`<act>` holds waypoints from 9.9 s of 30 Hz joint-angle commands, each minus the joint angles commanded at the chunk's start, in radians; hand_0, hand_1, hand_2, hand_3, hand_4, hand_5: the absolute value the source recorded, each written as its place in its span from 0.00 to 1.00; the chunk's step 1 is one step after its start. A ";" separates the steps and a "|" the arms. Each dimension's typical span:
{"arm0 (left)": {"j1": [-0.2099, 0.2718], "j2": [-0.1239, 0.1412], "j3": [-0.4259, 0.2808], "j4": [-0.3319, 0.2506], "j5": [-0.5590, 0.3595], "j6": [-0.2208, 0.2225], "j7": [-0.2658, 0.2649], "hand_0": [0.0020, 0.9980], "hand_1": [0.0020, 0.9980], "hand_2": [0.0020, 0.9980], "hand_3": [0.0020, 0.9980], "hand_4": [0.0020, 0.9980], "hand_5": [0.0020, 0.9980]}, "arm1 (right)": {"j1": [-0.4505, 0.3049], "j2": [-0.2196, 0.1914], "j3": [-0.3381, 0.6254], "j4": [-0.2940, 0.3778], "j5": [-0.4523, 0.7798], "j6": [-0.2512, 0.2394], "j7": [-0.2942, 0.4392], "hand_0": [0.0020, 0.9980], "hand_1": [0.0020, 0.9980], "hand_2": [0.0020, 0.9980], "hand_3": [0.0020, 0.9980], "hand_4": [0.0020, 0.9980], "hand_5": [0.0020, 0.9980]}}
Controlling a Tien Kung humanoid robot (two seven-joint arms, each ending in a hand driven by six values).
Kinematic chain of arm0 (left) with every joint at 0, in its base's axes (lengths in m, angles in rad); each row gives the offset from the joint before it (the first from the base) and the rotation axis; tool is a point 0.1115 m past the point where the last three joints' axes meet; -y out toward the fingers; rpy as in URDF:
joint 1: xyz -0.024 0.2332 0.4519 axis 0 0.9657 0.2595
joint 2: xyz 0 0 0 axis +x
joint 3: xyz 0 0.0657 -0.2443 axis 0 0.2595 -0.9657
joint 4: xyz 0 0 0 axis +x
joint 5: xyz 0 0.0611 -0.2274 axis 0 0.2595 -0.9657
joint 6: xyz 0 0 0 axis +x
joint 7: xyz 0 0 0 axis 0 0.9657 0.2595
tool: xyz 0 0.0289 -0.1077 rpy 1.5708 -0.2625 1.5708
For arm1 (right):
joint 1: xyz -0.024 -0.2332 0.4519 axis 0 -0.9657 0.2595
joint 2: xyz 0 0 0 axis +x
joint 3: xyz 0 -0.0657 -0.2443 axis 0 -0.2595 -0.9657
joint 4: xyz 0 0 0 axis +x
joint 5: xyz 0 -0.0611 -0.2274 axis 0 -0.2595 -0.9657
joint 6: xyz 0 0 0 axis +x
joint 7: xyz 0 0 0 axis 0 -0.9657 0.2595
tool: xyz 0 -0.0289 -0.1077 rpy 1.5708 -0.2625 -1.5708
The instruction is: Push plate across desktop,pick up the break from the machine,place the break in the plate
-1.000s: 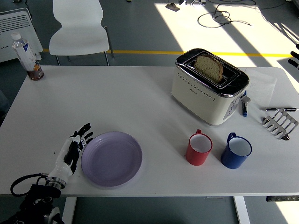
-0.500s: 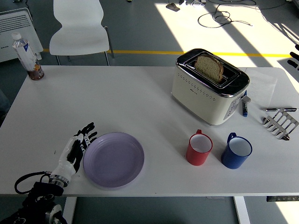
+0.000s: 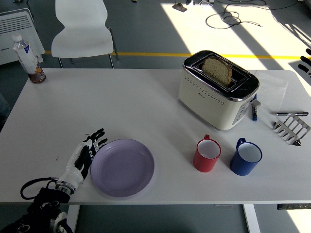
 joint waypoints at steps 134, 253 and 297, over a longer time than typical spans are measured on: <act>0.097 -0.043 -0.575 -0.317 0.161 -0.028 0.199 0.80 0.84 0.92 0.88 0.55 1.00 | 0.883 0.262 -0.739 -0.943 -0.706 0.265 -0.193 0.80 0.76 0.75 0.83 0.83 0.42; 0.110 -0.060 -0.605 -0.302 0.172 -0.019 0.188 0.79 0.83 0.91 0.88 0.55 1.00 | 0.710 0.102 -1.171 0.014 -0.428 0.299 -0.427 0.30 0.32 0.40 0.46 0.37 0.10; 0.114 -0.080 -0.596 -0.297 0.167 -0.013 0.173 0.77 0.80 0.90 0.91 0.55 1.00 | 0.562 0.184 -1.156 -0.181 -0.550 0.213 -0.164 0.54 0.56 0.61 0.64 0.41 0.19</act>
